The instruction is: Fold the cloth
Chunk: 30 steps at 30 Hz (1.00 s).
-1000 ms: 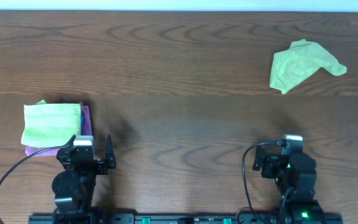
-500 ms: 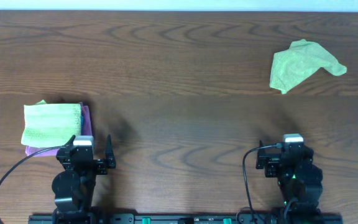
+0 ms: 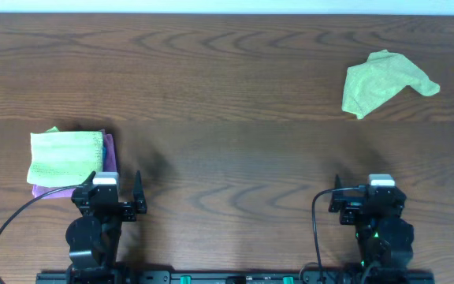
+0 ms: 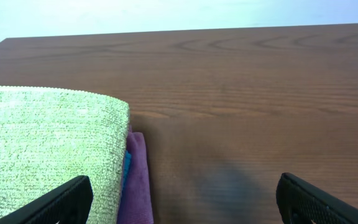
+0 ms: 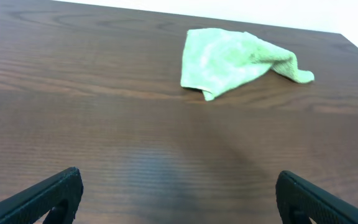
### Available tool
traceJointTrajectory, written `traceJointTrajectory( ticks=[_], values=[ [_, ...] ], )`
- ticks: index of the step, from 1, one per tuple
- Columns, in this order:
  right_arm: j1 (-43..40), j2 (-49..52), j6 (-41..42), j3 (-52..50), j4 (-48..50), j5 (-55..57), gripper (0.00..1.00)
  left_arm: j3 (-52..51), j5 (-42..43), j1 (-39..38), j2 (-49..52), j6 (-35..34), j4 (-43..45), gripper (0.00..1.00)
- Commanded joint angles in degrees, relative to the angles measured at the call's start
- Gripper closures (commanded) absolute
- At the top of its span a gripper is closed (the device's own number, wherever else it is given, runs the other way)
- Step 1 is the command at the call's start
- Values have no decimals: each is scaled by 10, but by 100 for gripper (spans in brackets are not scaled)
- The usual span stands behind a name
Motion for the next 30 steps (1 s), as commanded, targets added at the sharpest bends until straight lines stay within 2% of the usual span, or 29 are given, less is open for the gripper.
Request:
traceJointTrajectory(
  ticks=[1, 16, 26, 30],
  values=[
    [0, -6, 23, -5, -13, 27, 1, -12, -10, -2, -4, 10, -6, 5],
    [2, -6, 36, 1, -46, 34, 1, -12, -10, -2, -4, 10, -6, 5],
    [2, -1, 36, 1, -55, -25, 1, -12, -10, -2, -4, 10, -6, 5],
    [2, -1, 36, 4, -92, -30, 1, -12, -10, -2, -4, 10, -6, 5]
  ],
)
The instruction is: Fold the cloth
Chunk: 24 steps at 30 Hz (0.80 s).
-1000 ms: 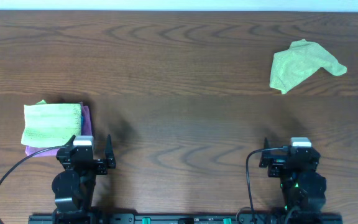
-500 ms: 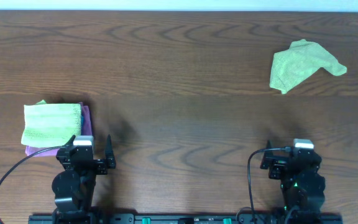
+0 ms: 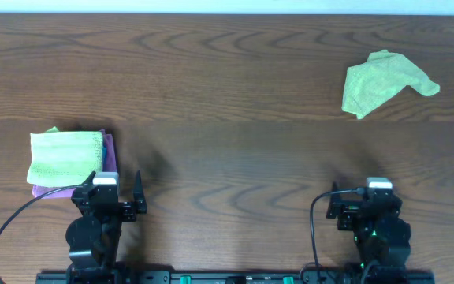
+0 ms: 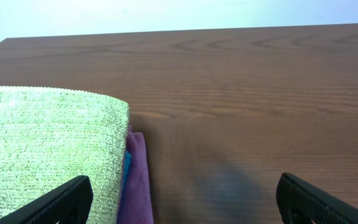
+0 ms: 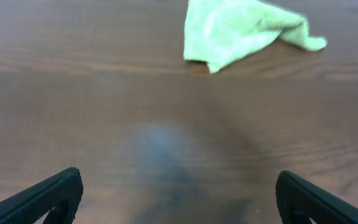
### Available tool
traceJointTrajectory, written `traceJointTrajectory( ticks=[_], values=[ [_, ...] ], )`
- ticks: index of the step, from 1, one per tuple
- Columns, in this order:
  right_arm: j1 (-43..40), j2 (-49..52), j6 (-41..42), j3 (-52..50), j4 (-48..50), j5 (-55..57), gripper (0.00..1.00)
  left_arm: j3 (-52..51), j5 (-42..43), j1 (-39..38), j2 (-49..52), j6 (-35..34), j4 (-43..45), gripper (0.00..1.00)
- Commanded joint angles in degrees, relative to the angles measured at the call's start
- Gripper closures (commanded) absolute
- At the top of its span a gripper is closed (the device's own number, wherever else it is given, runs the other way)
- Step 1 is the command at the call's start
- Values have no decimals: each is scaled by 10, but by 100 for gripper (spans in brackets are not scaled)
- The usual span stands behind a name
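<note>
A crumpled light green cloth (image 3: 385, 81) lies loose at the far right of the wooden table, also in the right wrist view (image 5: 244, 31). My right gripper (image 5: 179, 199) stands open near the front edge, well short of that cloth, with nothing between its fingers. My left gripper (image 4: 182, 199) is open too, at the front left, just right of a stack of folded cloths (image 3: 65, 158). The stack's top cloth is light green (image 4: 42, 149), over a blue and a purple one (image 4: 138, 180).
The wooden table (image 3: 227, 95) stretches bare between the folded stack on the left and the crumpled cloth on the right. Both arm bases (image 3: 93, 237) sit at the front edge. The table's far edge (image 4: 179, 30) meets a pale wall.
My right wrist has tipped downward, so the crumpled cloth sits higher in its view, and the arm looks slightly shifted from overhead. The left arm and both cloths are unchanged.
</note>
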Motion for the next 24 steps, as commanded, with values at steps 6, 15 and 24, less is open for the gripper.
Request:
traceJointTrajectory(
  ticks=[6, 15, 24],
  values=[
    [2, -1, 10, 0, -54, -26, 1, -12, -10, -2, -4, 10, -6, 5],
    [2, -1, 10, 0, -54, -25, 1, -12, -10, -2, -4, 10, -6, 5],
    [2, -1, 10, 0, -54, -25, 1, -12, -10, -2, -4, 10, -6, 5]
  ],
)
